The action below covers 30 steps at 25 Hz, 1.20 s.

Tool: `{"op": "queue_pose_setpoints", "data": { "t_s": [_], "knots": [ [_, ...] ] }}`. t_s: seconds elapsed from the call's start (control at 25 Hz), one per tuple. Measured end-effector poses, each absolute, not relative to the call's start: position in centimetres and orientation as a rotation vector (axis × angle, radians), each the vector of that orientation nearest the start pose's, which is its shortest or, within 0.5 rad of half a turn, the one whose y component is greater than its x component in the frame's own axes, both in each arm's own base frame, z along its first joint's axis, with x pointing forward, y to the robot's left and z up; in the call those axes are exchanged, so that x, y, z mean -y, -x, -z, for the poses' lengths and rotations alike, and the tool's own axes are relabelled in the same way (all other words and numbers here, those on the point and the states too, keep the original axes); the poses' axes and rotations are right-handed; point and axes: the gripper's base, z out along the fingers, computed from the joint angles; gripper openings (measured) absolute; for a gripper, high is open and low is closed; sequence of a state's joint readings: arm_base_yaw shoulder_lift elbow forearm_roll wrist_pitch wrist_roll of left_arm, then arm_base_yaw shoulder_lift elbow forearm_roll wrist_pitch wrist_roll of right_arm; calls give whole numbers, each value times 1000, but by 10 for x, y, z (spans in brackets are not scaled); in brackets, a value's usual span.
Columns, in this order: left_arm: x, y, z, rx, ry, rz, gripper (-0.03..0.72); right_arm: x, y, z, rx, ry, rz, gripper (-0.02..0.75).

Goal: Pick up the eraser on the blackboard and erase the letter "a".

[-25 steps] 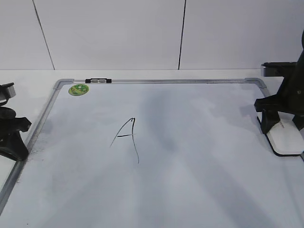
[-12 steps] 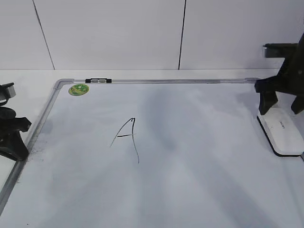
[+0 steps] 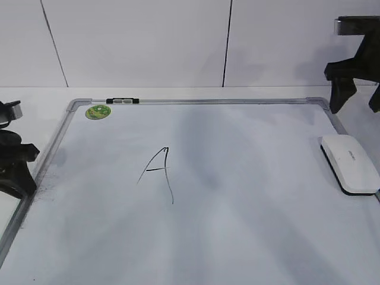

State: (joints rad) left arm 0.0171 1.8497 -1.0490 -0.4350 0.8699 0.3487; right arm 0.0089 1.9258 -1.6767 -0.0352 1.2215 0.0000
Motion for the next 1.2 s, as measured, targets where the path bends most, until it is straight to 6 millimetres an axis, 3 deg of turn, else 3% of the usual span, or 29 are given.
{"op": "queue_pose_setpoints", "data": {
  "t_s": [0.32,0.68,0.92,1.2],
  "knots": [
    [24,-351,-188,-2993,-173,497,381,-3,-390,-297,-2881,35,1,603],
    [24,-365,-237,-3001,-203,507,419,-4,-361,-350,-2747,39,-12,596],
    [21,-349,-275,-2931,-177,432,420,-4,-326,-369,-2706,52,-9,594],
    [19,-306,-331,-2797,-155,354,421,-4,-293,-346,-2803,71,-10,594]
  ]
}}
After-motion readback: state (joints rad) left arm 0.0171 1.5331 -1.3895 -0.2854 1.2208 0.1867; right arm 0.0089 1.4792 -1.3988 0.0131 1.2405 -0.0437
